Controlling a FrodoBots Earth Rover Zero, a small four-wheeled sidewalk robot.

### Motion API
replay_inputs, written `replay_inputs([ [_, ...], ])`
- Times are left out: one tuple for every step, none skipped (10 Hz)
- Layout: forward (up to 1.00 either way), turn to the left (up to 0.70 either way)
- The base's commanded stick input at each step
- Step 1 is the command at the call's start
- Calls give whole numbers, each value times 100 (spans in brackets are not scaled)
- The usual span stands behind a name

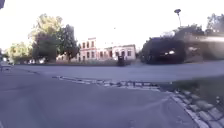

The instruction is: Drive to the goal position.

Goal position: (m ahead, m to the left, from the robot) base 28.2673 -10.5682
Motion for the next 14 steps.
replay_inputs([
  [100,0],
  [100,0],
  [100,0],
  [100,0],
  [100,0],
  [100,0],
  [100,0],
  [100,-1],
  [100,-40],
  [100,-40],
  [100,-40],
  [100,-40],
  [100,-40],
  [100,-40],
])
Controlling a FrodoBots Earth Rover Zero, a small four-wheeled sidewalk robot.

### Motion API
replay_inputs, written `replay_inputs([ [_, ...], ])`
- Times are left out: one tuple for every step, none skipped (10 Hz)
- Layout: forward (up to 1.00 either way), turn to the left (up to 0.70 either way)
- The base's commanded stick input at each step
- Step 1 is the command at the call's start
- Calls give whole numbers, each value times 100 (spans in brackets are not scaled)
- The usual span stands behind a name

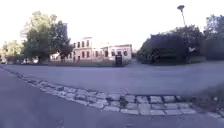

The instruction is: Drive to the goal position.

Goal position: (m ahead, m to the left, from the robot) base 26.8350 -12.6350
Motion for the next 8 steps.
replay_inputs([
  [100,-40],
  [100,-40],
  [100,-40],
  [100,-14],
  [100,0],
  [100,0],
  [100,0],
  [100,0],
])
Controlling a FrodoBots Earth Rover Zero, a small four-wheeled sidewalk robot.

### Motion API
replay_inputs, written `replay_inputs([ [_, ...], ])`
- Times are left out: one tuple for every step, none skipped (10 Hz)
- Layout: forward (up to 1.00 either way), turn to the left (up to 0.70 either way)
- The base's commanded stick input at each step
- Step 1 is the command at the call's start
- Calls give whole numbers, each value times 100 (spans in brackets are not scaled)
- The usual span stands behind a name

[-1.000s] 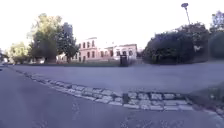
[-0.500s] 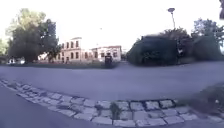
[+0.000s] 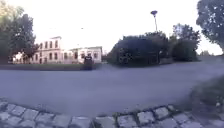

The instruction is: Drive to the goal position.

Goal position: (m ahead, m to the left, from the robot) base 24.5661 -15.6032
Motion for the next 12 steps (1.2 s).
replay_inputs([
  [100,0],
  [100,0],
  [100,0],
  [100,0],
  [100,0],
  [100,0],
  [100,0],
  [100,0],
  [100,0],
  [100,0],
  [100,0],
  [100,0],
])
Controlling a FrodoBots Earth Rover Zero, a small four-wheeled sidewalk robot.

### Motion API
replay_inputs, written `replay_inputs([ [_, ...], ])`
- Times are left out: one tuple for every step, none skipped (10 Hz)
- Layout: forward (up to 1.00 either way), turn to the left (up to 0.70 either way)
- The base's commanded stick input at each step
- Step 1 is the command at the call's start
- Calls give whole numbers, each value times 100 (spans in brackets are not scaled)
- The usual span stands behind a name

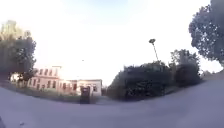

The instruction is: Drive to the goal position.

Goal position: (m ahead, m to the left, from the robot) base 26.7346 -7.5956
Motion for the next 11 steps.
replay_inputs([
  [100,0],
  [100,0],
  [100,0],
  [100,0],
  [97,0],
  [85,0],
  [85,0],
  [78,0],
  [71,0],
  [70,0],
  [70,0],
])
